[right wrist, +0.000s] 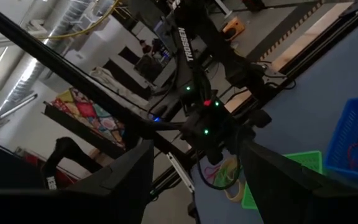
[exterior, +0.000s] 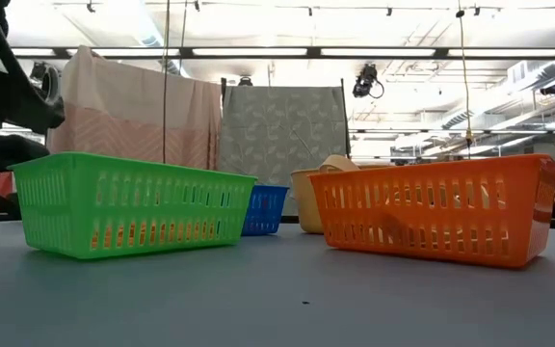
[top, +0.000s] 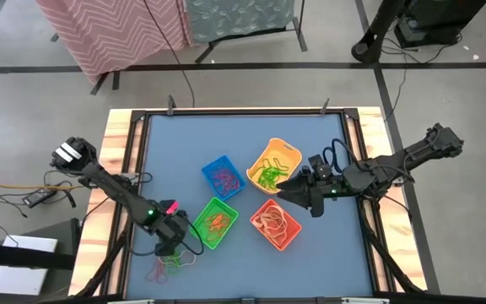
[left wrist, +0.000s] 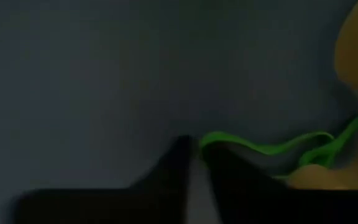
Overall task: Sort rubber bands into baskets
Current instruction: Put the green rubber band into the yellow bin
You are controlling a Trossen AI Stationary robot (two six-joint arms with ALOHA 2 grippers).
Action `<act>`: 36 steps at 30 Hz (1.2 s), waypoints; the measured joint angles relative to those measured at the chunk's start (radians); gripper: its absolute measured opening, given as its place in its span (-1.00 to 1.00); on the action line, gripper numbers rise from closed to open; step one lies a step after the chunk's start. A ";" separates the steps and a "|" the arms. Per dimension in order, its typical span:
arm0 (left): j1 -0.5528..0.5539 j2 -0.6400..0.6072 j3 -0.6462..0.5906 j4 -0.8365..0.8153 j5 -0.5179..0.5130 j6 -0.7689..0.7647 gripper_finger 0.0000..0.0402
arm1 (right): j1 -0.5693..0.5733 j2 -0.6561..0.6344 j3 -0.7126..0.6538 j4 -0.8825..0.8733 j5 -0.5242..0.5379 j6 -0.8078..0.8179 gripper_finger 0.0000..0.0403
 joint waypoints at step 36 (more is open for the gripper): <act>0.574 0.001 0.425 0.414 -0.343 0.410 -1.00 | -0.004 -0.001 0.000 0.300 0.168 -0.264 0.25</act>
